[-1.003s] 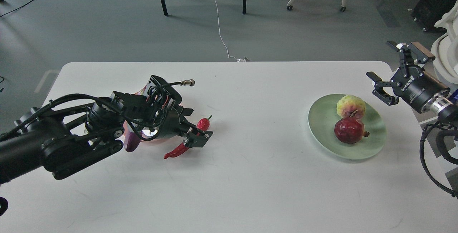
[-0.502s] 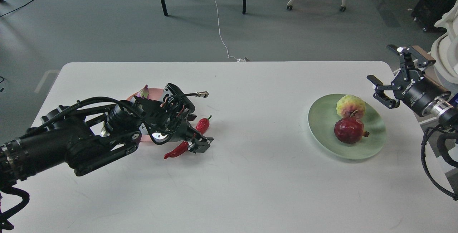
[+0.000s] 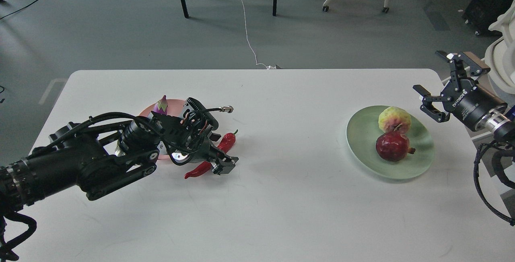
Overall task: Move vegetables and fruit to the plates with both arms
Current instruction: 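Move the left gripper to the red chili pepper and grasp it, then lift the chili pepper and place it on the pink plate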
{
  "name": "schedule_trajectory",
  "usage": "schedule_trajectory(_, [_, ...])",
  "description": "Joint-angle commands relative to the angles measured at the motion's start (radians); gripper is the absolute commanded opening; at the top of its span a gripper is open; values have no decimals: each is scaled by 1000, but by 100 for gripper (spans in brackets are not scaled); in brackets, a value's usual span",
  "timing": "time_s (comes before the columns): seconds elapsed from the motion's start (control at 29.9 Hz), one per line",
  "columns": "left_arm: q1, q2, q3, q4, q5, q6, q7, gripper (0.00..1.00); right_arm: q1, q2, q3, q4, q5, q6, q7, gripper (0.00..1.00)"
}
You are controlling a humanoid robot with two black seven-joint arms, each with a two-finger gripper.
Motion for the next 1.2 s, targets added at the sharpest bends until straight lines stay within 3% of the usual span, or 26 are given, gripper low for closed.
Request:
schedule_trajectory(0.0, [-1,-3,0,0,0,0,10,33,0,0,1,0,0,0,0,98])
schedule_trajectory(0.07, [-1,-4,0,-1,-2,0,18,11,1,0,1,0,0,0,0,98])
schedule_trajectory(0.27, [2,0,-11,-9,-76,0,58,7,1,-2,1,-3,0,0,0,98])
schedule_trajectory(0.57, [-13,9,-78,-64,-566,0,294,7,0,-2,13,-3,0,0,0,98])
schedule_trajectory(0.67, [-10,9,-135,-63,-624,0,351,8,0,-2,13,-2,0,0,0,98])
schedule_trajectory(1.04, [-7,144,-167,19,-686,0,360,10,0,-2,13,-2,0,0,0,98])
schedule_trajectory(1.17, [-1,147,-169,57,-690,0,362,20,0,-2,13,-3,-2,0,0,98])
